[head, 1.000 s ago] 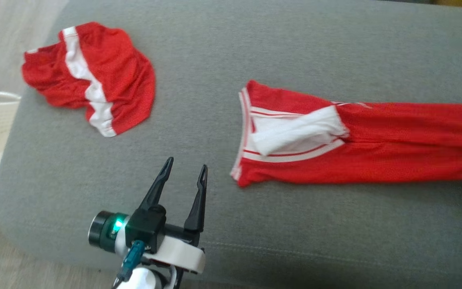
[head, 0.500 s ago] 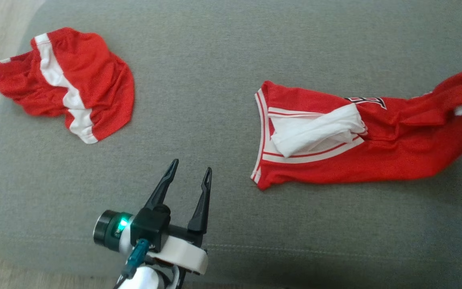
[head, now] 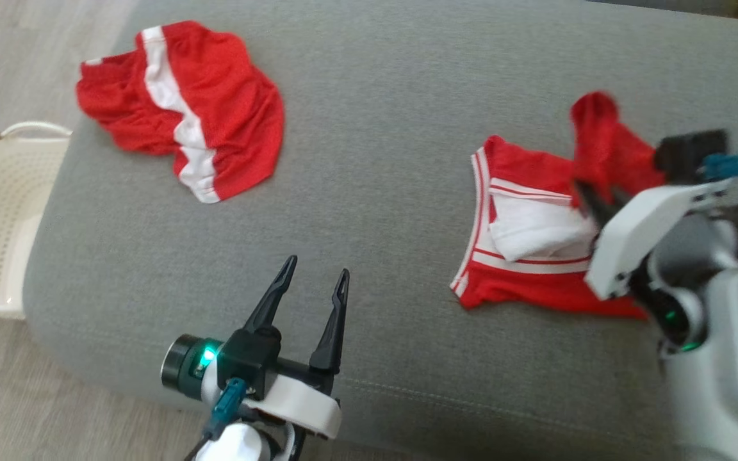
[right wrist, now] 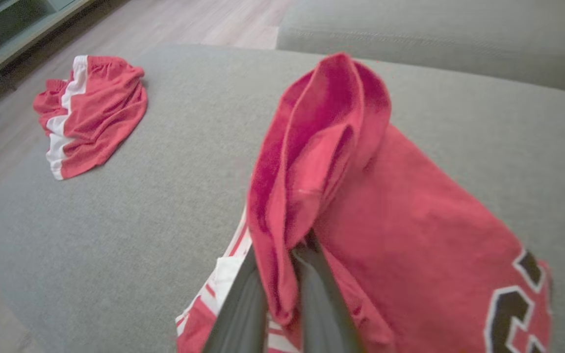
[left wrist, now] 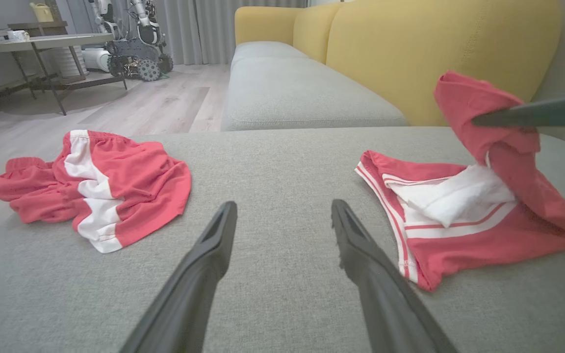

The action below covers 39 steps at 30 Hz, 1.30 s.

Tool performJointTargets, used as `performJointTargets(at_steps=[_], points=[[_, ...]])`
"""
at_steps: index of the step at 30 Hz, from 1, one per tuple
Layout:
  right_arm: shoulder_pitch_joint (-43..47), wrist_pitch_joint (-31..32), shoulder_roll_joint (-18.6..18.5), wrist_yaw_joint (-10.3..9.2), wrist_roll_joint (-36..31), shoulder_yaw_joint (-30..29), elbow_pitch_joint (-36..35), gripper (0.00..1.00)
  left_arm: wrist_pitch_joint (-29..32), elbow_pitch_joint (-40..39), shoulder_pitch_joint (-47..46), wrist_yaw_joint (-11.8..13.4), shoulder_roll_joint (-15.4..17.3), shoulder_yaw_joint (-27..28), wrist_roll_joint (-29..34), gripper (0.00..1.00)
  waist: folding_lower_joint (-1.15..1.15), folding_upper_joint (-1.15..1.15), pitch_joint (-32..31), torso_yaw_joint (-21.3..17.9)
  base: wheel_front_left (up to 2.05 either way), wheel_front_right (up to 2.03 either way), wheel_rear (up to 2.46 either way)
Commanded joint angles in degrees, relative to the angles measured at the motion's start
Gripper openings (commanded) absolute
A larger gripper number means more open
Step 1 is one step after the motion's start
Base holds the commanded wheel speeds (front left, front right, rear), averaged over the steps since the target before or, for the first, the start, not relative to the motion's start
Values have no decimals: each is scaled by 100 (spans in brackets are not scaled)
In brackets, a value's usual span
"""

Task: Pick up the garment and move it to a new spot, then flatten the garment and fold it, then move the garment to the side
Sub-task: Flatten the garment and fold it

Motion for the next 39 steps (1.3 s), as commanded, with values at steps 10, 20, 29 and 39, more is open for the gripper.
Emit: performJointTargets(at_steps=[10, 20, 29, 39], points=[[-131, -591, 583, 36, 246, 395, 497, 100, -45, -86, -216, -95, -158, 272, 13, 100, 0, 0, 104, 186, 0, 0, 0], [196, -1795, -55, 36, 799, -599, -695, 100, -45, -113, -47, -98, -170, 579, -7, 100, 0, 0, -229, -94, 0, 0, 0], [1223, -3589, -415, 36, 636, -576, -473, 100, -45, -205, 312, -120, -205, 960, -239, 100, 0, 0, -834, -532, 0, 0, 0], [1863, -5358, -141, 36, 138, -326, 727, 100, -45, -488, 811, -137, -218, 1356, -24, 100, 0, 0, -1250, -769, 0, 0, 0]])
